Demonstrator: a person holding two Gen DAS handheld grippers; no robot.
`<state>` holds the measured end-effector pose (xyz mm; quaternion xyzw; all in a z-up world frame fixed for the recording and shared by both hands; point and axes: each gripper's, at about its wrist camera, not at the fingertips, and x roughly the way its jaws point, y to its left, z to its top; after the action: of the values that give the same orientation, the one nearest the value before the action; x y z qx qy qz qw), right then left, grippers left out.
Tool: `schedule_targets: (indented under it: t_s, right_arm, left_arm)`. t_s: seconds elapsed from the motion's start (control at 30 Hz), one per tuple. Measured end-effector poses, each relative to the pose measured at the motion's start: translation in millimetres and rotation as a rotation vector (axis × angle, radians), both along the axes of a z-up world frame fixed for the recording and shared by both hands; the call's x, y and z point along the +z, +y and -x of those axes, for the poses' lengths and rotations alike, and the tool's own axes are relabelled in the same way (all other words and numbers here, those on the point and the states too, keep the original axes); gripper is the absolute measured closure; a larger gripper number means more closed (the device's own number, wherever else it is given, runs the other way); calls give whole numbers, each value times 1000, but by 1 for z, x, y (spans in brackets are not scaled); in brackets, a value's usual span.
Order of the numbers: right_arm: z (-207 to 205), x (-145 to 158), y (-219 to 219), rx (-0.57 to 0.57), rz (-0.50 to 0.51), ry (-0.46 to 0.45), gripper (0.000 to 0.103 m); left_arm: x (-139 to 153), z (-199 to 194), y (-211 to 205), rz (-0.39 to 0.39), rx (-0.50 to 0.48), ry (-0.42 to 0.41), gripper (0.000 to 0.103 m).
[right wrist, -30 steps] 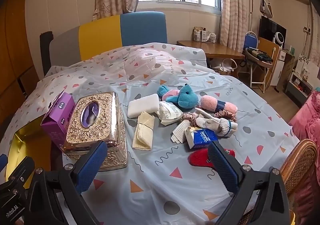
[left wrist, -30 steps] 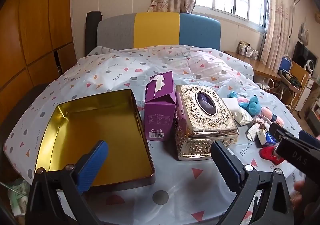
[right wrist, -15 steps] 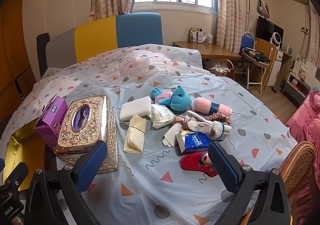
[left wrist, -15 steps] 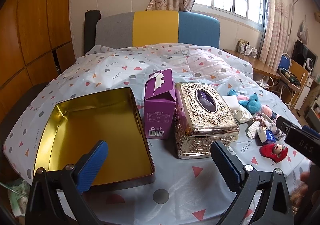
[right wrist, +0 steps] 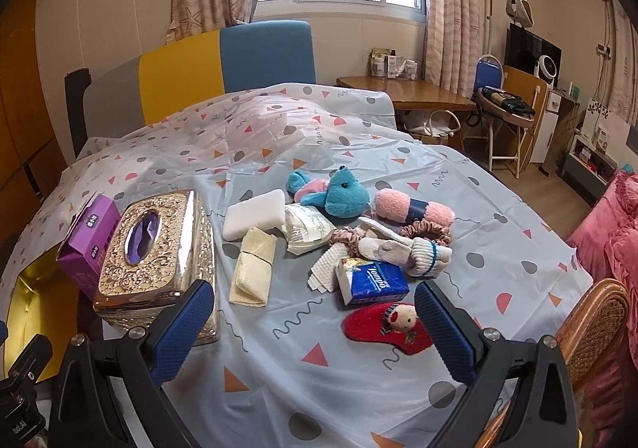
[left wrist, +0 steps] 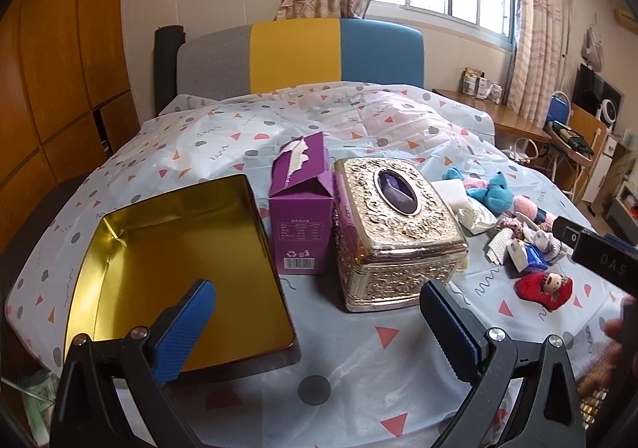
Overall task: Organize soft objects
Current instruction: 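Move both tools toward the pile of soft items beside the silver box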
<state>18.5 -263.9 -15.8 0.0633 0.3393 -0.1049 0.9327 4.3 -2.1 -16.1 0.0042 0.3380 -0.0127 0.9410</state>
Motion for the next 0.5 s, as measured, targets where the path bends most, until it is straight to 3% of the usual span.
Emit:
schedule_targets:
  t_s: [0.5]
  right_arm:
    - [-9, -2, -61, -99, -40, 18, 0]
  left_arm:
    - [-4, 1, -19, -15, -80, 27, 0]
